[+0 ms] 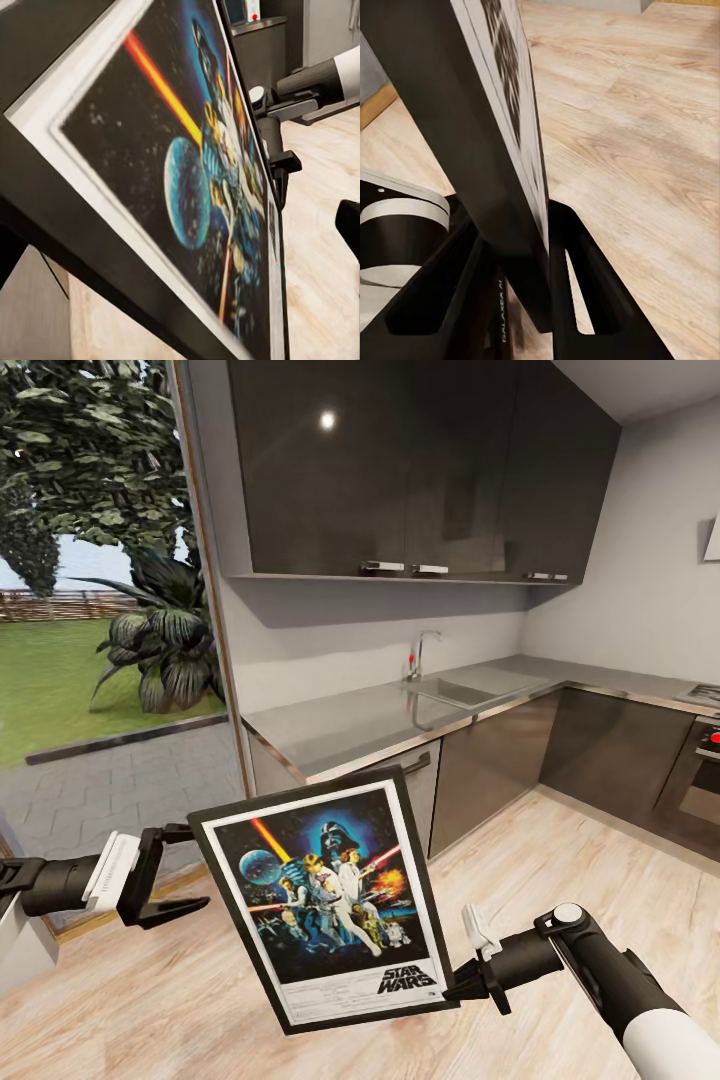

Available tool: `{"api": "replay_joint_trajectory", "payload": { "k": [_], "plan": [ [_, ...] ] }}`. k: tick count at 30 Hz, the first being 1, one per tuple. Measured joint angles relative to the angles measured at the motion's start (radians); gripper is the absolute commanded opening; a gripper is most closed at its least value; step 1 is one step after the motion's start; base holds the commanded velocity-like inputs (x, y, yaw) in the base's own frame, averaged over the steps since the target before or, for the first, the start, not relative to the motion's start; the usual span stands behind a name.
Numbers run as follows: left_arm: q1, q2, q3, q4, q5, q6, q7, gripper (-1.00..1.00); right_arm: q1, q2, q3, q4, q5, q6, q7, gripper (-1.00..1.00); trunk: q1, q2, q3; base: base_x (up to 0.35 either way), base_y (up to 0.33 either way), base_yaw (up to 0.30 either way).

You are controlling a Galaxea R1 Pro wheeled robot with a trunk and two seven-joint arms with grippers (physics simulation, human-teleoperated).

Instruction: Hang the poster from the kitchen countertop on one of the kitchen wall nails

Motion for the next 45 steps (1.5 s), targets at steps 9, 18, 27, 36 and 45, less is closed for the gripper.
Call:
{"api": "replay_joint_trajectory", "payload": {
  "k": [9, 18, 27, 36, 45],
  "plan": [
    [0.000, 0.001, 0.004, 0.000, 0.000, 0.000, 0.000, 1.00, 0.000, 0.000, 0.000, 0.000, 0.000, 0.000, 0.000, -1.00, 0.000, 0.000, 0.000, 0.000, 0.000, 0.000],
    [0.000, 0.030, 0.047, 0.054, -0.002, -0.008, -0.063, 1.00, 0.000, 0.000, -0.001, 0.000, 0.000, 0.000, 0.000, -1.00, 0.000, 0.000, 0.000, 0.000, 0.000, 0.000],
    [0.002, 0.054, 0.299, 0.359, -0.024, -0.192, -0.127, 1.00, 0.000, -0.001, -0.005, 0.000, -0.006, 0.000, 0.000, -1.00, 0.000, 0.000, 0.000, 0.000, 0.000, 0.000],
    [0.003, 0.056, 0.334, 0.871, -0.079, -0.417, -0.127, 1.00, -0.001, -0.010, -0.014, -0.001, -0.006, 0.002, 0.000, -1.00, 0.000, 0.000, 0.000, 0.000, 0.000, 0.000],
    [0.002, 0.042, 0.345, 1.366, -0.069, -0.589, -0.127, 1.00, -0.001, -0.014, -0.140, -0.010, -0.014, 0.007, 0.001, -1.00, 0.000, 0.000, 0.000, 0.000, 0.000, 0.000]
  ]
}}
